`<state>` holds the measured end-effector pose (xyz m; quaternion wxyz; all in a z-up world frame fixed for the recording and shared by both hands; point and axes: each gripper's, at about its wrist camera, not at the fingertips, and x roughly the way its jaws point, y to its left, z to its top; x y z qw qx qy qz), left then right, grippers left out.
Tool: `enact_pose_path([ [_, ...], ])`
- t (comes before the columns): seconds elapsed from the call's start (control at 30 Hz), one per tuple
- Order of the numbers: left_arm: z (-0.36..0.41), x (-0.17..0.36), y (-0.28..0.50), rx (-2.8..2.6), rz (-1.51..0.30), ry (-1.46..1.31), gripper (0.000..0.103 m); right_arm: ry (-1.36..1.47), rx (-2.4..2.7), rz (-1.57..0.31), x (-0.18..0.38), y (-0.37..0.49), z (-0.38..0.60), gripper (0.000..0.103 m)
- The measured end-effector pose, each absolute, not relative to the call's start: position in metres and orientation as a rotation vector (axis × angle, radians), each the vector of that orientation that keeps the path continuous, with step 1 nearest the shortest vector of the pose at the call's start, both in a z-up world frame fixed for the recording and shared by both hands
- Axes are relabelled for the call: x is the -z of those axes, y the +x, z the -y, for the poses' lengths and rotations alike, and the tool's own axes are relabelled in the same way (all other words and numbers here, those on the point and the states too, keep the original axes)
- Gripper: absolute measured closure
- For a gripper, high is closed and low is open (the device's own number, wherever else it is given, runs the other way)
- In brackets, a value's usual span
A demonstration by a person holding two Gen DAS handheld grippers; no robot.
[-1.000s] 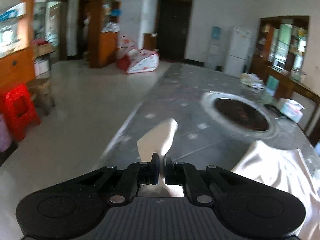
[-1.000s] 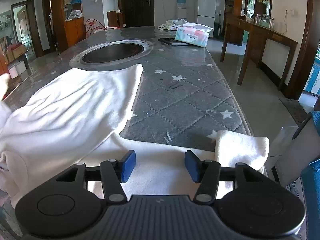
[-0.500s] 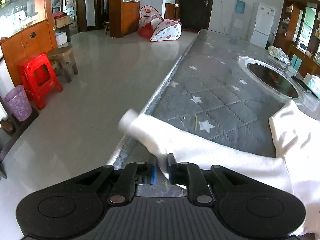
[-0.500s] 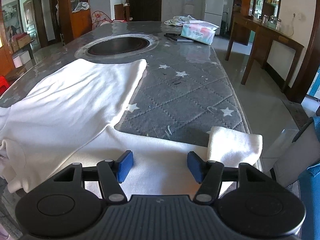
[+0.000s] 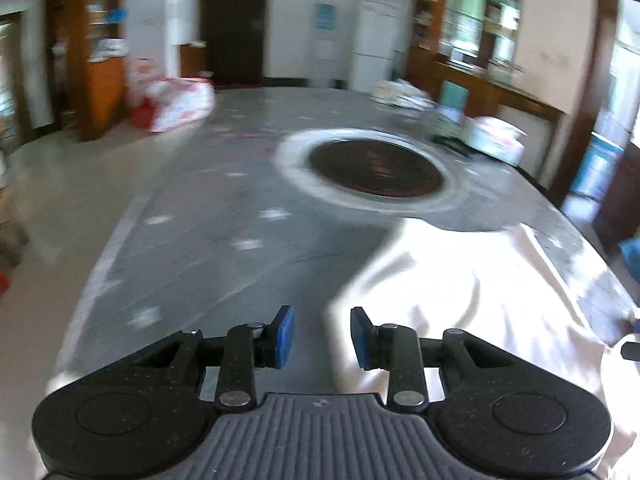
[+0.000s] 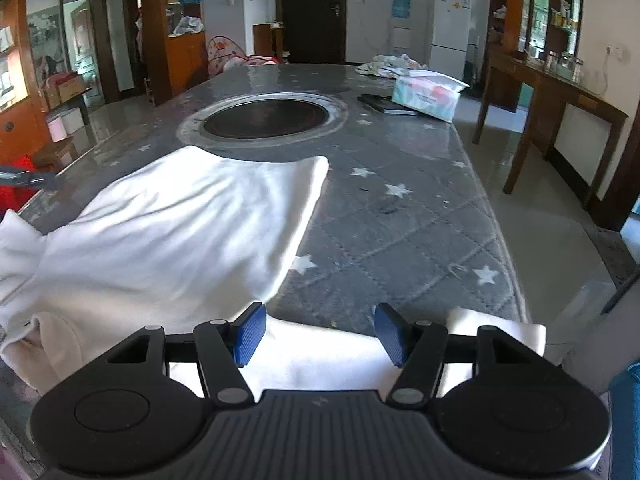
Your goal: Fold clothes
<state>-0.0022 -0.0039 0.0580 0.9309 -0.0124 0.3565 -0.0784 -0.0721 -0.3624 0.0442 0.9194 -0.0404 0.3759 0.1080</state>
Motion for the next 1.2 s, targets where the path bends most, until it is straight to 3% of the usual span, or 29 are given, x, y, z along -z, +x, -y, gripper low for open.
enact_pose_path([
  [0.43,0.031,-0.028,0.066,0.314,-0.788,0.016,0.068,-0.072,-0.246,-0.772,-0.045,-0.064,0.358,0.042],
  [0.53,0.028,-0.026,0.068,0.331,-0.789,0.006,0.078,-0.071,-0.245,-0.774,-0.043,-0.063,0.358,0.042],
  [0.57,0.027,-0.027,0.068,0.335,-0.785,-0.004,0.092,-0.071,-0.245,-0.774,-0.043,-0.063,0.358,0.042],
  [0.6,0.027,-0.028,0.067,0.335,-0.777,-0.009,0.097,-0.071,-0.245,-0.773,-0.043,-0.064,0.357,0.042],
  [0.83,0.055,-0.058,0.025,0.381,-0.614,0.091,0.099,-0.067,-0.234,-0.755,-0.047,-0.064,0.359,0.042],
  [1.03,0.112,-0.049,-0.039,0.647,-0.599,0.299,0.094,-0.062,-0.229,-0.737,-0.052,-0.064,0.359,0.042],
  [1.2,0.112,-0.052,-0.047,0.686,-0.573,0.282,0.093,-0.064,-0.237,-0.732,-0.053,-0.066,0.358,0.042],
])
